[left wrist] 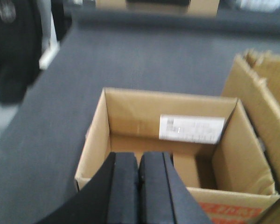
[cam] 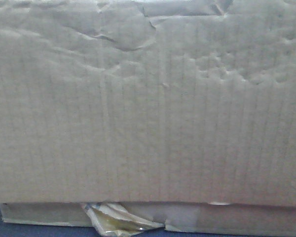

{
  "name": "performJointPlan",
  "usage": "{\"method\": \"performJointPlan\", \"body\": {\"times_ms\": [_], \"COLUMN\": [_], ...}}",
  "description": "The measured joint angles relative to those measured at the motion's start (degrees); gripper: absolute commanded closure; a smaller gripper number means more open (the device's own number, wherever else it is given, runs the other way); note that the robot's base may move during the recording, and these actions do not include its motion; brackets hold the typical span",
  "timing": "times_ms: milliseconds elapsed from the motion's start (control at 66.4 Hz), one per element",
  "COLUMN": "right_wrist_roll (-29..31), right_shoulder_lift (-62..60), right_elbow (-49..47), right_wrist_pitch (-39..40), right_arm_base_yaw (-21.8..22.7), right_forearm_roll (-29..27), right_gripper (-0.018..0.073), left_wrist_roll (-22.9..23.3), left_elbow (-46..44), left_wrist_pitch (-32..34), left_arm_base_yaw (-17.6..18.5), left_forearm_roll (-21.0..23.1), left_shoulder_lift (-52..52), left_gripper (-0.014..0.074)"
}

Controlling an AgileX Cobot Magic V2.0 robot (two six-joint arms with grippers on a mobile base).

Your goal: Stack two boxes on right shelf middle

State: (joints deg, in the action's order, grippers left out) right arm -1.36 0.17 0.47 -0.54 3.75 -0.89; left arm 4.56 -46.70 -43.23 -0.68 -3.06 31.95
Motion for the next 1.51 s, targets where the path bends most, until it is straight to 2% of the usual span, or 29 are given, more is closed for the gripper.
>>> {"method": "performJointPlan", "body": {"times_ms": [105,271,347,497,603,693,844,1010,1070,1130,1160,1175,1206,1311,1371,1507], "right_wrist_roll": [0.0,0.1,0.1,0.1,0.1,0.1,0.1,0.1,0.1,0.1,0.1,0.1,0.1,0.1,0.1,0.1], "right_shoulder_lift": [0.0,0.0,0.0,0.0,0.0,0.0,0.0,0.0,0.0,0.0,0.0,0.0,0.0,0.0,0.0,0.0], "right_elbow": [0.0,0.0,0.0,0.0,0.0,0.0,0.0,0.0,0.0,0.0,0.0,0.0,0.0,0.0,0.0,0.0], "right_wrist_pitch": [0.0,0.0,0.0,0.0,0.0,0.0,0.0,0.1,0.1,0.1,0.1,0.1,0.1,0.1,0.1,0.1], "right_arm_base_yaw": [0.0,0.0,0.0,0.0,0.0,0.0,0.0,0.0,0.0,0.0,0.0,0.0,0.0,0.0,0.0,0.0], "right_forearm_roll": [0.0,0.0,0.0,0.0,0.0,0.0,0.0,0.0,0.0,0.0,0.0,0.0,0.0,0.0,0.0,0.0], "right_gripper": [0.0721,0.0721,0.0721,0.0721,0.0721,0.0721,0.0721,0.0721,0.0721,0.0721,0.0721,0.0721,0.0721,0.0721,0.0721,0.0721], "left_wrist_roll": [0.0,0.0,0.0,-0.27,-4.26,-9.77,-18.79,-21.98,-22.76,-23.11,-23.24,-23.38,-23.46,-23.93,-24.93,-28.33], "left_elbow": [-3.87,-5.74,-6.7,-11.31,-15.99,-19.9,-24.71,-26.36,-26.41,-26.5,-26.5,-26.5,-26.54,-26.64,-26.68,-26.68], "left_wrist_pitch": [-1.69,4.99,5.37,0.72,-3.73,-7.85,-13.7,-15.48,-15.6,-15.83,-15.95,-15.95,-16.06,-16.18,-16.62,-17.64], "left_arm_base_yaw": [0.0,0.0,0.0,0.0,-0.57,-2.69,-10.32,-17.32,-18.12,-18.37,-18.37,-18.4,-18.4,-18.5,-18.5,-17.9], "left_forearm_roll": [0.0,0.61,1.59,4.34,6.81,10.48,15.8,16.32,15.72,15.63,15.63,15.63,15.63,15.63,15.63,15.86], "left_shoulder_lift": [5.66,12.14,15.37,23.55,29.51,33.78,38.91,41.3,41.64,41.79,41.92,42.07,42.34,43.82,45.05,48.32], "left_gripper": [0.0707,0.0707,0.0707,0.0702,0.0692,0.0692,0.0692,0.0687,0.0652,0.0574,0.0527,0.0461,0.0395,0.0253,0.0234,0.0259]}}
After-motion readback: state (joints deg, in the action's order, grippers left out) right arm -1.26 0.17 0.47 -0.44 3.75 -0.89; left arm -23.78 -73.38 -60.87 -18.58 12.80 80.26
